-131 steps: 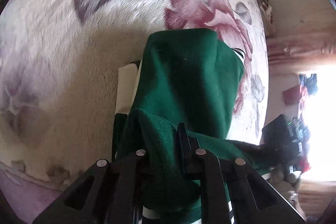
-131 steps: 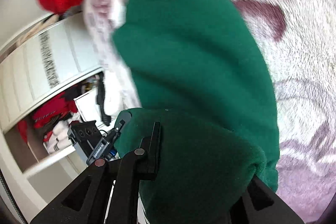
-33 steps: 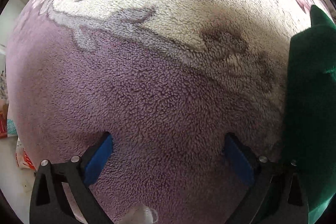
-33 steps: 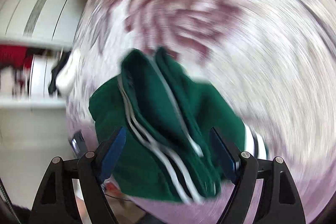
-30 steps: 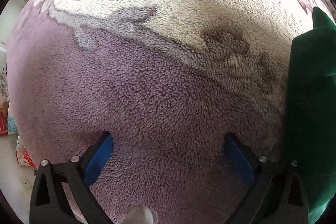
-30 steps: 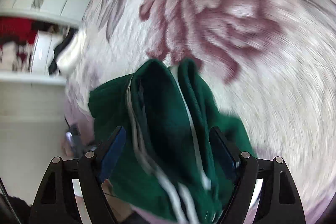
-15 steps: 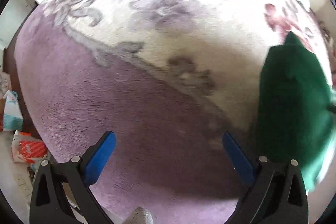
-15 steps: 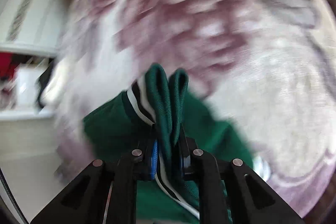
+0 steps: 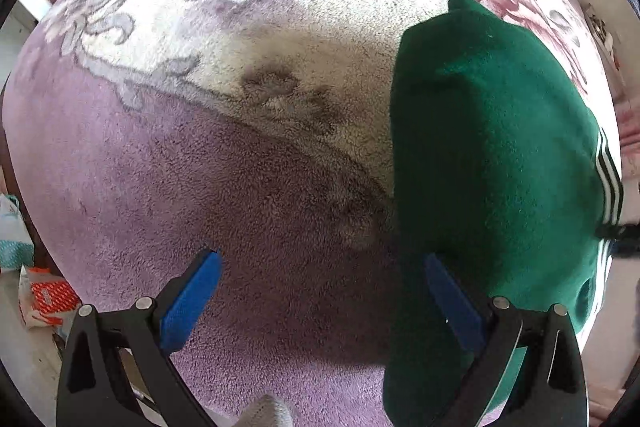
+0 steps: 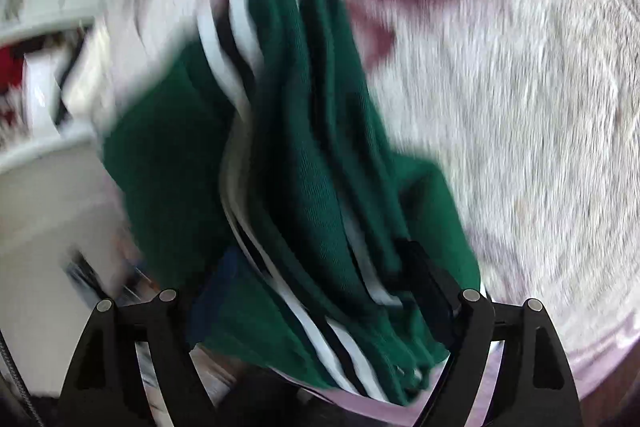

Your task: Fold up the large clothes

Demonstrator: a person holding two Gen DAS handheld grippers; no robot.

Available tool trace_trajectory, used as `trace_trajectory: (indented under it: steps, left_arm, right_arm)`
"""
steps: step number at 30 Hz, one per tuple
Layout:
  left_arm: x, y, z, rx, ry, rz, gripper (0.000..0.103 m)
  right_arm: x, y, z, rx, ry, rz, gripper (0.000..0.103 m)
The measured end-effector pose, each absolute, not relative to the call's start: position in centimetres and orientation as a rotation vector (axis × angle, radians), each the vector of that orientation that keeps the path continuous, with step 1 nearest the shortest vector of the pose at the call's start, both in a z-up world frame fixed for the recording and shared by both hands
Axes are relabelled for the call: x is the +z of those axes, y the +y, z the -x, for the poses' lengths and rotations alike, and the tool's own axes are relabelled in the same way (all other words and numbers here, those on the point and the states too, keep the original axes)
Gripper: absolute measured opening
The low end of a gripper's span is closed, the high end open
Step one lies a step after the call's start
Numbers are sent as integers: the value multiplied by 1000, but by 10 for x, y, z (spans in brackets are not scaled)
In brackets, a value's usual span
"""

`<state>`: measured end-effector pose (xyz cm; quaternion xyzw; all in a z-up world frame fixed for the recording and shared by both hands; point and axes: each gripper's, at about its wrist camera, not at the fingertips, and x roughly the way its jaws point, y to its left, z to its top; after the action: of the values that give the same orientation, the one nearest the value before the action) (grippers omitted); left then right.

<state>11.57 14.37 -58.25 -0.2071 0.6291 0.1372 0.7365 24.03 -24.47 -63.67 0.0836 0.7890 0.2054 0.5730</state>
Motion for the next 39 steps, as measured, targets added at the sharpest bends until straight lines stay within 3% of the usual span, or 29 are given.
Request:
trace_trajectory:
  steps: [2,4,8,10,12,14,15,16,19,23,27,33,34,35,37,39]
  left_arm:
    - [-574,144,-113,305,1375,447,103]
    - [-563,144,-112,308,1364,443,103]
    - [-540,132,-111,305,1327,456,103]
    - [-538,124,-112,301,1318,484,103]
    - [-544,116,-117,310,1332,488,103]
    - [-549,111,-118,322,1341,487,103]
    - [-551,109,-117,335,1346,477,103]
    - [-552,110,-117,343,1343,472,103]
    - [-557,112,-113,367,1336,481,103]
    - [-558,121,-106,398,1316,546,103]
    - [-561,133,-101,471,1307,573,103]
    - [-586,184,-99,666,1332,590,103]
    - [-592,193,-100,684,1338,603,103]
    - [-600,205,-100,705,1338,625,103]
    - [-611,224,-101,727,1333,665,103]
    - [-615,238,-102,734,1316,686,103]
  right_arm:
    - [-632,-244,-231,385,1803,-198,36]
    - [-611,-247,-228,349,1756,-296,14]
    - [-555,-275,-219,249,1647,-376,13]
    - [-569,-281,-219,196,1667,-304,13]
    - [-615,-279,-221,143,1779,-167,19]
    - [-635,-271,-226,157,1849,-93,42]
    - [-632,-268,-232,156,1873,-71,46]
    - [-623,-264,-236,154,1882,-47,52]
    - [-569,-242,-247,216,1789,67,52]
    - [-516,-160,-260,482,1657,202,68]
    - [-528,-10,-260,855,1557,483,68]
    - [-621,130,-212,1024,1448,1113,68]
    - [-629,140,-201,1057,1398,1192,65]
    - [-637,140,-199,1063,1427,1178,47]
    - [-656,141,-218,950,1669,954,31]
    - [-670,126,-247,805,1905,636,27]
